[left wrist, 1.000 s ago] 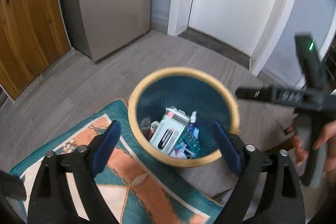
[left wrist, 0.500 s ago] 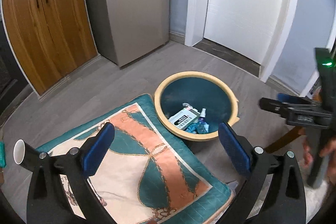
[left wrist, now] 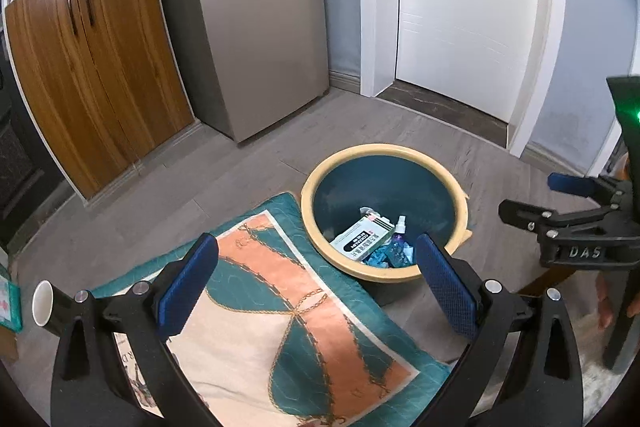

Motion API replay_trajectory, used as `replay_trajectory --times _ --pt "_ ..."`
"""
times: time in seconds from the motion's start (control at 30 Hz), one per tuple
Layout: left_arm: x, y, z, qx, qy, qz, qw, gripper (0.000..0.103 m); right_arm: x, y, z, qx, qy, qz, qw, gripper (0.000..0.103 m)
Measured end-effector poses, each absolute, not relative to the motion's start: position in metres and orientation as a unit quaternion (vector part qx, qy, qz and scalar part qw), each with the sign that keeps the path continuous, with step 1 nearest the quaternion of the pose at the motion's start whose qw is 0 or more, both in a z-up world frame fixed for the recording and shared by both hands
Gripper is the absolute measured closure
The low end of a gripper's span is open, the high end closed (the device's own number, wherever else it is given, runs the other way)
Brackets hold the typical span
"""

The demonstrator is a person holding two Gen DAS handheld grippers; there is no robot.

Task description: Collect trash

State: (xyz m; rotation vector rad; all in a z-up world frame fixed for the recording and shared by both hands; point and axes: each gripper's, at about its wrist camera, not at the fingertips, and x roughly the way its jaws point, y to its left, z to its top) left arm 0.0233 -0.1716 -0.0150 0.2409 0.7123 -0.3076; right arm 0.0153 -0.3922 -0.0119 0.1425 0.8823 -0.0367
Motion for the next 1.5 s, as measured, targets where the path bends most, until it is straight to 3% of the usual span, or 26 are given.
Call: replay_trajectory --times 1.5 --pt "0.0265 -0.1755 -0.0211 0.115 0.361 -0.157 0.912 0.006 0.0138 -0.3947 -0.0135 0.074 0.428 -0.021 0.901 0.005"
